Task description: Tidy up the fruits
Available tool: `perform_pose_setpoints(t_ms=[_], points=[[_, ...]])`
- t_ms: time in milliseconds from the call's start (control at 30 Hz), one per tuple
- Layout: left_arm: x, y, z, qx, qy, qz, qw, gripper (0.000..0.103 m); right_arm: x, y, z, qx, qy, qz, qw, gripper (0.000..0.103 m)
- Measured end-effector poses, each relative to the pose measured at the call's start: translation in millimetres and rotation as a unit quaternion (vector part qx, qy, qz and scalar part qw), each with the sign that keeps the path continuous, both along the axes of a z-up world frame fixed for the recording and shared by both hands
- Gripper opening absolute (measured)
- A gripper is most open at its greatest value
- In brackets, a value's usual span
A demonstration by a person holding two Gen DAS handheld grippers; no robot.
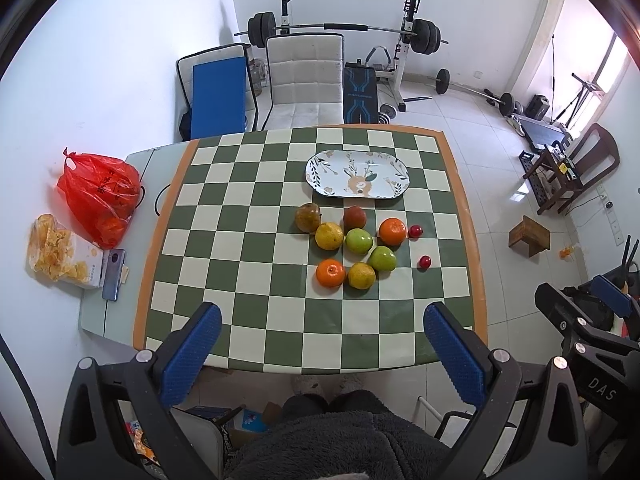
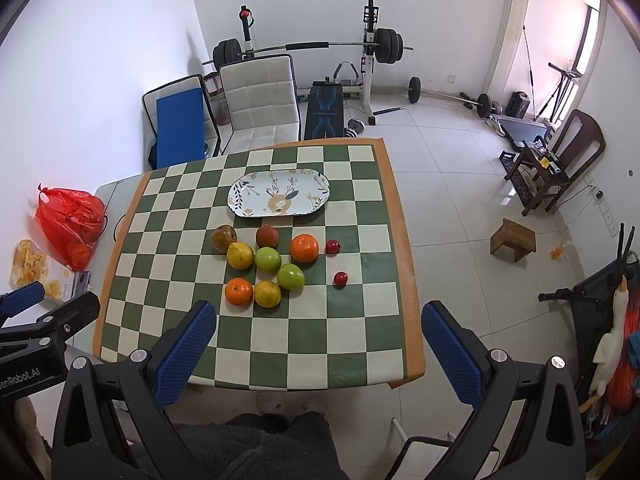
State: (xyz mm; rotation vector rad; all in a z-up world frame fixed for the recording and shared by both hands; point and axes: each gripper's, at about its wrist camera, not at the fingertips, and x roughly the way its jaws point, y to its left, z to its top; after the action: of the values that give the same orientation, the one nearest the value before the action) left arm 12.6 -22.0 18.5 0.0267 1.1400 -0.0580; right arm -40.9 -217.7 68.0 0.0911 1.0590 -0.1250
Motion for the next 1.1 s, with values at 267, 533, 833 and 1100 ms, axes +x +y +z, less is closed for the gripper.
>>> perform_pose_setpoints(t_ms=[267, 533, 833, 1100], points=[[-1.5, -0.4, -0.5, 0.001, -0.002, 0.000, 1.0000, 0.103, 0.4, 0.5, 2.3, 0.003, 0.000, 0.000, 1.000, 0.103], [-2.4, -0.5, -0.7, 0.000, -0.002, 0.001, 1.0000, 0.103, 0.9, 1.3, 3.8, 0.002, 0.001, 0.000, 1.000, 0.103], [-3.2, 1.1, -1.2, -0.001, -0.003, 0.001, 1.0000, 0.103, -0.3, 1.0, 2.6, 0.004, -0.001, 0.000, 1.000, 0.103], [-2.4, 2.8, -1.0, -0.003, -0.001, 0.004, 1.0000, 0.103, 12.2, 1.3, 14.1, 0.009, 0.001, 0.002, 1.000, 0.103]])
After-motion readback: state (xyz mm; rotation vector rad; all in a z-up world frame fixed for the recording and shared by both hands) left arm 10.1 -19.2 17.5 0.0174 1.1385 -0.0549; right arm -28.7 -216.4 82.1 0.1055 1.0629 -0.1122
